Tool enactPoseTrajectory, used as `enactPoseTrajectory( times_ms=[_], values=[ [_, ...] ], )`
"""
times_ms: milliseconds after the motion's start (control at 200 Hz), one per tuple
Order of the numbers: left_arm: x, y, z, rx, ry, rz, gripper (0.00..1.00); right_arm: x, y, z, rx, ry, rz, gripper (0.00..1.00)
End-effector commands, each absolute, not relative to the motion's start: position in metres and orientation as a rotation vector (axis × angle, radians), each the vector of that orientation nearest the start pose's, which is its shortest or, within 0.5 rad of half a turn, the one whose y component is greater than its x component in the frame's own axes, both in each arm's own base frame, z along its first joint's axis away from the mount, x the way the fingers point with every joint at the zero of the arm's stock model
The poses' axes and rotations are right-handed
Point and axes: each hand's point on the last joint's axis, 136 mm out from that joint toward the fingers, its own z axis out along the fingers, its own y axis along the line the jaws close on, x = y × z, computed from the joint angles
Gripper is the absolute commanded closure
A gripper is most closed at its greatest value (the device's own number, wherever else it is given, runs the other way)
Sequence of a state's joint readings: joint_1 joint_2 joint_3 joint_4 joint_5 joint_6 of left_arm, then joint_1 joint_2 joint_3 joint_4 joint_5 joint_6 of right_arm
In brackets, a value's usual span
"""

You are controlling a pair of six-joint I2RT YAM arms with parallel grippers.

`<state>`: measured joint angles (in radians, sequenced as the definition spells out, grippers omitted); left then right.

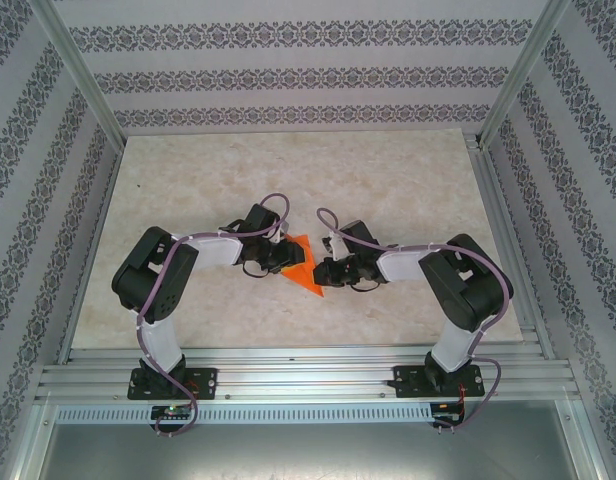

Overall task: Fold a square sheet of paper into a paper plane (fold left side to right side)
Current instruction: Fourth fold the wing at the center of the table.

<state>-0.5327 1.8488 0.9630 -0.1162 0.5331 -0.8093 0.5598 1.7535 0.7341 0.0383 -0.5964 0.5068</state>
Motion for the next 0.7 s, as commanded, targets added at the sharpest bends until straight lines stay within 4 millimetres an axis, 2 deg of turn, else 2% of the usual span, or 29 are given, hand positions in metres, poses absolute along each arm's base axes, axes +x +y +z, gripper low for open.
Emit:
enactPoseTrajectory(
  times_ms=[0,280,455,694],
  values=[
    [0.307,-0.278,0.012,-0.165,2.867,-1.015,0.60,0.257,0.271,0.010,-0.299,2.723,1.165,0.90],
    [0.307,-0.278,0.012,-0.163,2.864,-1.019,0.60,0.255,0.281,0.012,-0.329,2.725,1.277,0.92],
    [0.308,-0.280,0.020,-0.146,2.850,-1.034,0.61,0.253,0.286,0.016,-0.353,2.713,1.319,0.92],
    [0.308,-0.278,0.014,-0.151,2.867,-1.004,0.61,0.260,0.285,0.026,-0.384,2.697,1.269,0.79]
  ],
)
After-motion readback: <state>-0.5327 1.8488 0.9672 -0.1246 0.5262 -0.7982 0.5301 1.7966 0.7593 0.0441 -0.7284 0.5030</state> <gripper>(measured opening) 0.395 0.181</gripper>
